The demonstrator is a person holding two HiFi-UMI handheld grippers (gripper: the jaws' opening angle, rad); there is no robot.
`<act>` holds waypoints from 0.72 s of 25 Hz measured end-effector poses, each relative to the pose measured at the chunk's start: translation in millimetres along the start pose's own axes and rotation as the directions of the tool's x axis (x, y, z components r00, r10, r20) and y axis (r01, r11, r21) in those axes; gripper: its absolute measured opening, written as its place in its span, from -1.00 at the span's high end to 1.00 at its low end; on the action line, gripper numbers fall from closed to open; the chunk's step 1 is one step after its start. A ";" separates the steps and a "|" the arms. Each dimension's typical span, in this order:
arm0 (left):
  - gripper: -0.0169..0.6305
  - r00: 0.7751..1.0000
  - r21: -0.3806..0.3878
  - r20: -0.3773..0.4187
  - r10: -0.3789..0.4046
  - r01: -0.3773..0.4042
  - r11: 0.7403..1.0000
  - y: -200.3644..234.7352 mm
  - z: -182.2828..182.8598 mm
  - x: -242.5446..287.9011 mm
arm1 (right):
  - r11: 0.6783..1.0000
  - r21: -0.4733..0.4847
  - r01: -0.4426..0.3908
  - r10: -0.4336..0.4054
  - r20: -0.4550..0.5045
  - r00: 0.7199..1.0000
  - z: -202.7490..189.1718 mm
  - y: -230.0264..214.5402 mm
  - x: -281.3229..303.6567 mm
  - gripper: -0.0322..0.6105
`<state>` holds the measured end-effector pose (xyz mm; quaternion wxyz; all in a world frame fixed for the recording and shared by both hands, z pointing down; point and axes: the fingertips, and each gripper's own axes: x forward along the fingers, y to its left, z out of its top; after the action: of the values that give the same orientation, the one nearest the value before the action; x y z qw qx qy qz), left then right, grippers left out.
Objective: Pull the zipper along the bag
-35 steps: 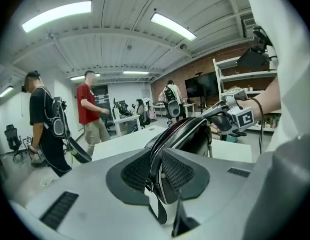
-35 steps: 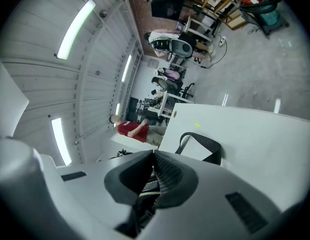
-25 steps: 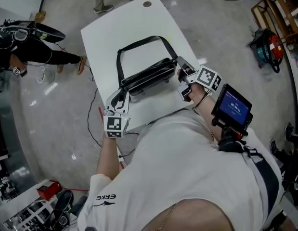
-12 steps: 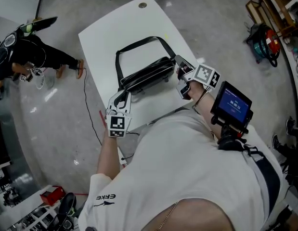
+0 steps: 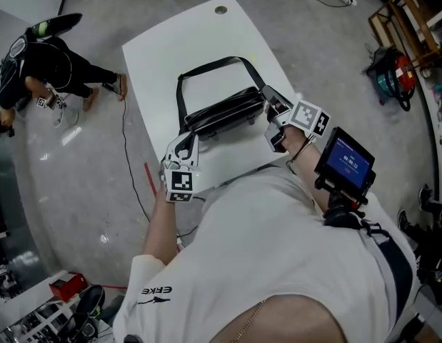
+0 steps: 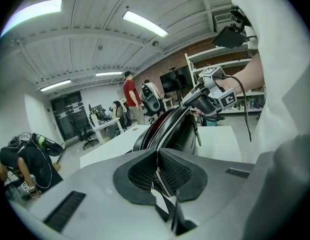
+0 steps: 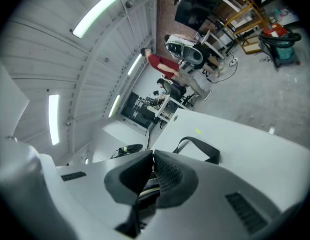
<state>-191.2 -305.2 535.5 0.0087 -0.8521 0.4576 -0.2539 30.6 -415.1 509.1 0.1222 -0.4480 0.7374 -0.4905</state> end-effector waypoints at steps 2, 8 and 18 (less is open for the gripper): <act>0.89 1.000 -0.002 0.000 0.003 -0.003 1.000 -1.2 -1.9 2.7 | 1.000 -0.013 -0.011 0.011 0.000 1.000 0.9 4.2 0.2 0.86; 0.89 1.000 0.007 0.007 -0.002 0.002 1.000 -4.5 -1.4 9.9 | 0.997 -0.072 -0.040 0.040 -0.006 0.999 2.5 19.2 1.4 0.86; 0.90 0.999 0.013 0.027 -0.020 0.019 1.000 -9.7 5.2 21.1 | 0.994 -0.093 -0.066 0.065 -0.012 0.998 1.3 33.0 2.0 0.86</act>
<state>-171.8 -317.3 542.3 0.0178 -0.8598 0.4475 -0.2454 12.4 -413.6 481.4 0.1140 -0.4267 0.7742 -0.4533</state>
